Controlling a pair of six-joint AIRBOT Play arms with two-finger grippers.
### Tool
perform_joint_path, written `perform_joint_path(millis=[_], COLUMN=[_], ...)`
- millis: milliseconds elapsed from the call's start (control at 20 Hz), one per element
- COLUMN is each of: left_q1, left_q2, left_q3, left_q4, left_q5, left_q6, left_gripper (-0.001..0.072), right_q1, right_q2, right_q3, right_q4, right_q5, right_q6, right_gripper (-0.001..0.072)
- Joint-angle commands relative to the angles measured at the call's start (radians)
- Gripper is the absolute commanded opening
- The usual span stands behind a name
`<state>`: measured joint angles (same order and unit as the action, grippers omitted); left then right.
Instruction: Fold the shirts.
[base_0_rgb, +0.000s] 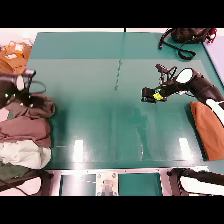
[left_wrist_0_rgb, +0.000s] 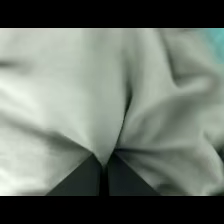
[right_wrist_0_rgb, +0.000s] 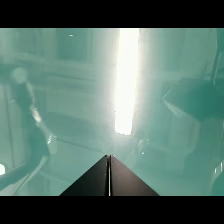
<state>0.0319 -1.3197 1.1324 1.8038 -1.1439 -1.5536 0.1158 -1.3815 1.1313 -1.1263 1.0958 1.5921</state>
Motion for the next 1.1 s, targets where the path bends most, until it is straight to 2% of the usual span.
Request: perform_joint_path(millis=[0, 150, 300, 500, 550, 600, 650, 750, 900, 1050], left_q1=[-0.158, -0.385, -0.611, -0.749, -0.752, -0.75, -0.742, -0.697, -0.558, -0.435], left_q2=[0.014, 0.013, 0.005, -0.125, -0.167, -0.197, -0.214, -0.216, -0.203, -0.202], left_q3=[0.228, 0.401, 0.44, 0.435, 0.435, 0.436, 0.436, 0.444, 0.475, 0.405], left_q4=[-0.107, -0.138, -0.145, -0.281, -0.331, -0.36, -0.36, -0.333, -0.34, -0.349], left_q5=[-0.095, -0.09, 0.024, 0.158, 0.168, 0.165, 0.152, 0.085, -0.109, -0.241], left_q6=[0.043, 0.025, -0.02, -0.029, -0.028, -0.043, -0.054, -0.054, -0.073, -0.098], left_gripper=[0.0017, 0.0016, 0.0017, 0.0022, 0.0281, 0.0621, 0.0691, 0.0691, 0.0691, 0.0691], right_q1=[0.001, 0.001, -0.005, -0.058, -0.079, -0.105, -0.133, -0.196, -0.27, -0.303], right_q2=[0.0, 0.0, 0.0, 0.0, 0.0, 0.0, 0.0, 0.0, 0.0, -0.002], right_q3=[0.0, 0.0, 0.002, 0.026, 0.036, 0.047, 0.058, 0.065, 0.064, 0.06], right_q4=[0.0, 0.0, 0.008, 0.008, 0.008, 0.008, 0.008, 0.008, 0.008, 0.008], right_q5=[0.0, 0.002, 0.063, 0.108, 0.109, 0.109, 0.107, 0.102, 0.102, 0.077], right_q6=[0.0, 0.001, 0.0, 0.0, 0.0, 0.0, 0.0, 0.0, 0.0, -0.002], right_gripper=[0.0015, 0.0015, 0.0016, 0.0015, 0.0016, 0.0016, 0.0015, 0.0016, 0.0016, 0.0017])
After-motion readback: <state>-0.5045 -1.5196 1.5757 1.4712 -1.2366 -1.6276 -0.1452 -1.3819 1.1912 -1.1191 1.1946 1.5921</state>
